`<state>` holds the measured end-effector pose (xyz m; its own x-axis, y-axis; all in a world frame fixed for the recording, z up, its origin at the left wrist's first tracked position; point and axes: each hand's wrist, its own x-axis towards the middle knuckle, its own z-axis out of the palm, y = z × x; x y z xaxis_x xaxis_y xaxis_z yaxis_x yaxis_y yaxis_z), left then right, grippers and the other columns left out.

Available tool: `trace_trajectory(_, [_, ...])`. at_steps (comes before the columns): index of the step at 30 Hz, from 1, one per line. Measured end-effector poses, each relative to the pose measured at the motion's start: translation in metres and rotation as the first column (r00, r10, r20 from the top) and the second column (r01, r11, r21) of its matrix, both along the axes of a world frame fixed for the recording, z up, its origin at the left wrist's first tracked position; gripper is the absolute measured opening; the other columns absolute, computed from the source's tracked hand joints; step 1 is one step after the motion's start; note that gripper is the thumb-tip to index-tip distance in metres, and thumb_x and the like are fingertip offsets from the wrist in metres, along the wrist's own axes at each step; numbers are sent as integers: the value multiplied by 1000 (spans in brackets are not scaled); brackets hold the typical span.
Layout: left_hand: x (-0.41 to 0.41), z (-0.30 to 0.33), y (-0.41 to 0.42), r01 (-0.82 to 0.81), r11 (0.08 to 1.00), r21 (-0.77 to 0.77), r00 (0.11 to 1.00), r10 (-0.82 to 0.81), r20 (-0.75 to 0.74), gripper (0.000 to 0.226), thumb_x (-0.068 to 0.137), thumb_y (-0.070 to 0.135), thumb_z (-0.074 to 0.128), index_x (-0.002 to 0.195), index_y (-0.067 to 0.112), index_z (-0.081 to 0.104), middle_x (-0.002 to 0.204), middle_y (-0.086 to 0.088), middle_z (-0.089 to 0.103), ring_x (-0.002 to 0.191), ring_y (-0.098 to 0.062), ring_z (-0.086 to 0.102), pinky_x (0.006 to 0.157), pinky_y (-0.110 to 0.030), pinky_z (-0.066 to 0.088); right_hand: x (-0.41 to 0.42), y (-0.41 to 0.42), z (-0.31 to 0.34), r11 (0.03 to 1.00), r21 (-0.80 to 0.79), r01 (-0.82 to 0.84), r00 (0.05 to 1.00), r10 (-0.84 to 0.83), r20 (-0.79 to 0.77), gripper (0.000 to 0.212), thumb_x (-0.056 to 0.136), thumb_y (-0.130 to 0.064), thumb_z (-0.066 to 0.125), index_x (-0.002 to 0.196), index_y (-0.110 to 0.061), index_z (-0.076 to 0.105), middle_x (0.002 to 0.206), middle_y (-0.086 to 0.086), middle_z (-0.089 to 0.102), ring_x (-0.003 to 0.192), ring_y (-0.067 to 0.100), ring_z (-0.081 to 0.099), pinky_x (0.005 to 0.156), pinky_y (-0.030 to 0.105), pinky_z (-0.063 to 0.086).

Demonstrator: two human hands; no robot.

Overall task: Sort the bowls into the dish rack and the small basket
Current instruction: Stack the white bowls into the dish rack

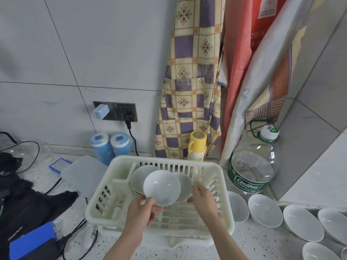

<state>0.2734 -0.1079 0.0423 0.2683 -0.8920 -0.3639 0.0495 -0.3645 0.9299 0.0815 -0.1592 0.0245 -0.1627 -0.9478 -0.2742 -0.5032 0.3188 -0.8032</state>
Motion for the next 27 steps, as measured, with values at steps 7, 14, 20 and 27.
trace_trajectory(7, [-37, -5, -24, 117, 991, 64, 993, -119, 24, 18, 91, 11, 50, 103, 10, 64, 70, -12, 75, 38, -12, 46, 38, -21, 33, -15, 4, 1, 995, -72, -70, 980, 83, 183, 21, 92, -26, 54, 111, -28, 62, 70, -5, 74, 69, 3, 69, 61, 26, 49])
trace_trajectory(14, [-47, -13, -37, 142, 987, 75, 986, -135, -93, 24, 95, 26, 60, 116, 14, 59, 79, -10, 78, 45, -12, 53, 40, -21, 34, -13, -14, -1, 999, -43, 8, 999, -7, 38, 32, 86, -17, 54, 118, -19, 60, 69, -7, 68, 71, 11, 68, 58, 26, 47])
trace_trajectory(20, [-42, -18, -36, 125, 976, 176, 990, -111, -89, 31, 94, 39, 61, 109, 12, 60, 83, -10, 78, 41, -10, 48, 39, -20, 29, -8, -31, -3, 998, -55, 9, 999, -12, -52, 36, 87, -18, 53, 123, -15, 58, 84, 5, 72, 79, 21, 65, 60, 26, 45])
trace_trajectory(27, [-40, -30, -45, 79, 965, 250, 991, -49, -122, 30, 94, 40, 61, 106, 13, 59, 90, -17, 76, 41, -13, 50, 40, -20, 27, 2, -38, -11, 1000, -10, -18, 993, 17, -116, 37, 88, -21, 53, 124, -13, 57, 95, 6, 71, 88, 25, 64, 72, 31, 50])
